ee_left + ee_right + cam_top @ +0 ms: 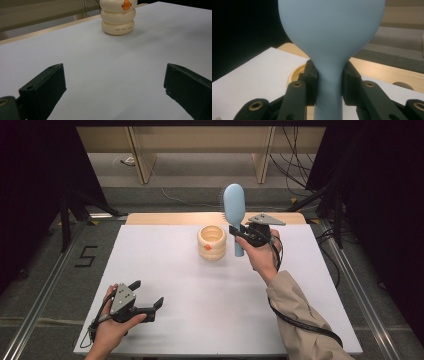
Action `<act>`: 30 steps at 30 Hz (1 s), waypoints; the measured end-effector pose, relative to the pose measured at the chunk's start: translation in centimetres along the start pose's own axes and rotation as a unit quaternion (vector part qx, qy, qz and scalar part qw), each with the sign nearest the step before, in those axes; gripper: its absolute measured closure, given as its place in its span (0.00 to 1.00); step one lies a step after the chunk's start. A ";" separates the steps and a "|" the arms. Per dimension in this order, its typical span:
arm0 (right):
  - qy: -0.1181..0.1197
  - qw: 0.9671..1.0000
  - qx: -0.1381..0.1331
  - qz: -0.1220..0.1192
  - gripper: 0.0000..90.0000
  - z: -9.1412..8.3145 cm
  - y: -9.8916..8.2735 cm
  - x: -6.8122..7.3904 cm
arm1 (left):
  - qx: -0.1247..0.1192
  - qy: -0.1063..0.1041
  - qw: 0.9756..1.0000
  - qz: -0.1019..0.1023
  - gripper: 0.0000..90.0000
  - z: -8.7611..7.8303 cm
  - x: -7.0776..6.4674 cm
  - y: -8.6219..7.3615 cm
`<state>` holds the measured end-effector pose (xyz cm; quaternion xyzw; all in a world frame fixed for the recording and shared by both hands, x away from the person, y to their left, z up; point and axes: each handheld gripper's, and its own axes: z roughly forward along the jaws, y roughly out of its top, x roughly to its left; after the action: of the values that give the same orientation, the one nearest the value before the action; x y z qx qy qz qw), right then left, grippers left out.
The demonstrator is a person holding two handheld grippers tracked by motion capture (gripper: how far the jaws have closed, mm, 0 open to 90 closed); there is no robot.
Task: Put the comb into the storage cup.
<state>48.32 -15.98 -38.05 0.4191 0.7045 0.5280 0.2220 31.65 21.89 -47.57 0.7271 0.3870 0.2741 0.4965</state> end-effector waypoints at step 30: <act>0.000 1.000 -0.008 0.002 0.78 1.0 0.4 0.5 | -0.001 -0.001 1.000 -0.002 0.04 0.0 0.0 0.0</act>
<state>48.93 -14.98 -37.97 0.4189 0.6994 0.5339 0.2243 31.69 21.88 -47.57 0.7261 0.3875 0.2734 0.4980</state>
